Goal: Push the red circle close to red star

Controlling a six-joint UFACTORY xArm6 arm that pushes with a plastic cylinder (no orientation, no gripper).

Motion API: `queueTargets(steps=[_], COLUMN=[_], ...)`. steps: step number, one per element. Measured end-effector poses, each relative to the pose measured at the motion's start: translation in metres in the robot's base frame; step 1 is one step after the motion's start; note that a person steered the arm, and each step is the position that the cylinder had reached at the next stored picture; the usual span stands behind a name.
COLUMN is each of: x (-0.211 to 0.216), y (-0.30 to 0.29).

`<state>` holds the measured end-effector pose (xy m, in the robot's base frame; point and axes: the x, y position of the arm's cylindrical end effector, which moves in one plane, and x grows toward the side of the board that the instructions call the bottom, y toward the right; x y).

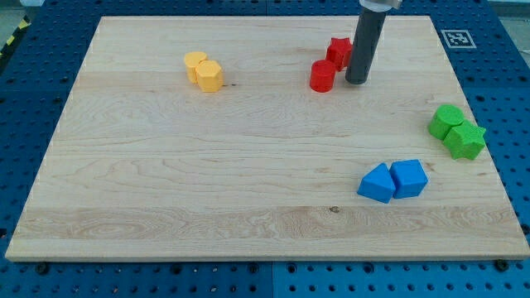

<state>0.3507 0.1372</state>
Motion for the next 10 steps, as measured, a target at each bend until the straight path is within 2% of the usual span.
queueTargets(steps=[1, 3, 4, 5, 8, 9, 10], x=[0.007, 0.047, 0.057, 0.057, -0.008, 0.041, 0.035], y=[0.003, 0.011, -0.018, -0.028, -0.034, -0.051, -0.079])
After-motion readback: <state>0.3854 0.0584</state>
